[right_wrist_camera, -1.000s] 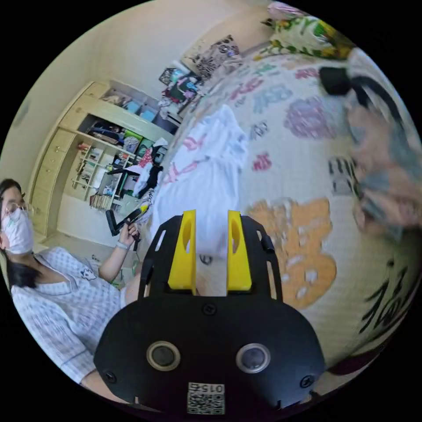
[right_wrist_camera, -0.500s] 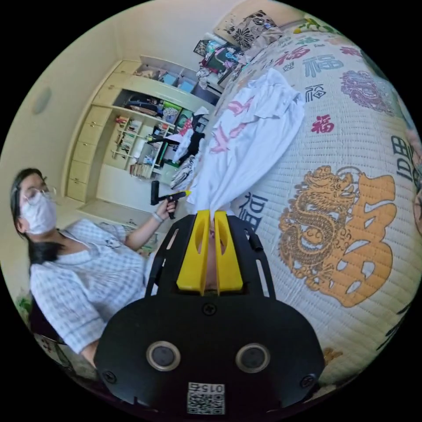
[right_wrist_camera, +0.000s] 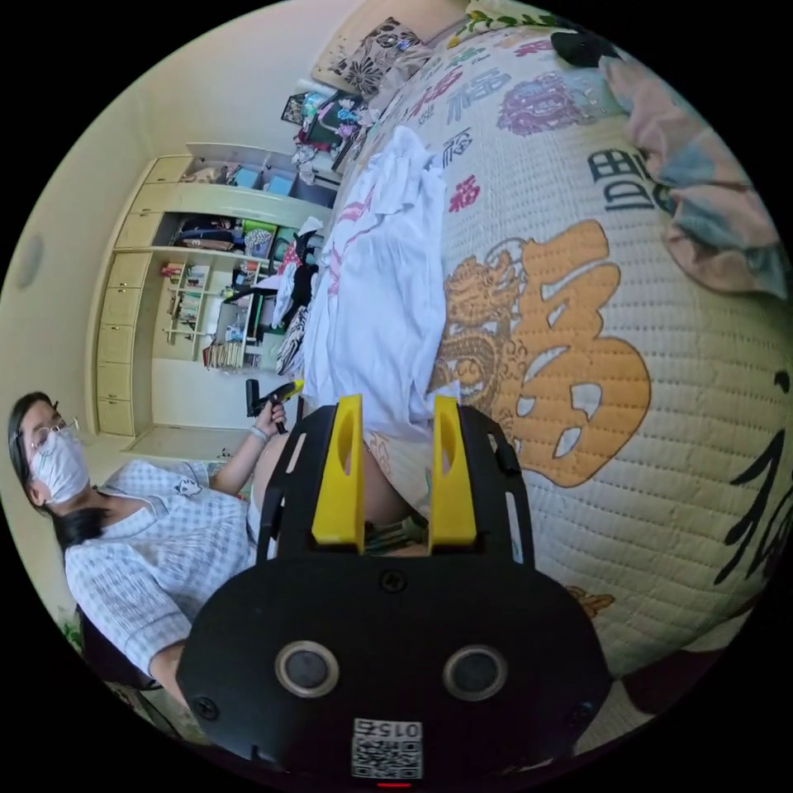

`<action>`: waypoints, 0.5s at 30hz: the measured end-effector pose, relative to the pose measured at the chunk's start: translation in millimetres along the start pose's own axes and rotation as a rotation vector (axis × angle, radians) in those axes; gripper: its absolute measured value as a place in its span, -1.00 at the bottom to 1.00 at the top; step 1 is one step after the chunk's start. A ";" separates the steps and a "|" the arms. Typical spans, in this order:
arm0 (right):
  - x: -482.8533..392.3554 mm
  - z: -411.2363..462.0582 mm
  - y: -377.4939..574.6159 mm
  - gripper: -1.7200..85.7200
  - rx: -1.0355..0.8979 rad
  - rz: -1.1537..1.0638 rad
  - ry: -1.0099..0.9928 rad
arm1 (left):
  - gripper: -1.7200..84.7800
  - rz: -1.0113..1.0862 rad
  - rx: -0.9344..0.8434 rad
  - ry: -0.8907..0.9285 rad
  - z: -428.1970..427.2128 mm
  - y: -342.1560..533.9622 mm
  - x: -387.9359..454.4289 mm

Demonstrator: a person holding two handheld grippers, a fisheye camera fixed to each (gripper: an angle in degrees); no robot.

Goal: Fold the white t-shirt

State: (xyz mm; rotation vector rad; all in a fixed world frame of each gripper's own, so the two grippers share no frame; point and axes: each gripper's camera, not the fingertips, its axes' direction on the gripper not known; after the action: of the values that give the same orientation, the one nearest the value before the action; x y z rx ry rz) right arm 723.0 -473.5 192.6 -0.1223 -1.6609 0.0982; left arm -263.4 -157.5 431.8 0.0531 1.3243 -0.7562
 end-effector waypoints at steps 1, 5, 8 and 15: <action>0.4 5.7 1.6 -0.67 -0.036 -0.020 0.015 | -0.81 0.010 -0.019 0.001 3.9 -0.3 -1.5; -7.5 18.1 -7.0 -0.71 -0.082 -0.089 0.079 | -0.78 0.043 -0.024 -0.029 11.7 -5.8 -3.5; -12.4 29.2 -19.4 -0.85 -0.149 -0.089 0.136 | -0.86 0.050 -0.042 -0.079 18.4 -11.4 -5.6; -25.0 20.8 -14.1 -0.95 -0.170 0.005 0.145 | -0.97 0.050 -0.053 -0.026 9.2 -5.6 -12.2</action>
State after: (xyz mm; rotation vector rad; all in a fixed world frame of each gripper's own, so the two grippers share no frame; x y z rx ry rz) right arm 704.3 -490.7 167.9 -0.2561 -1.5230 -0.0475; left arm -259.1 -160.2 447.3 0.0337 1.3132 -0.6766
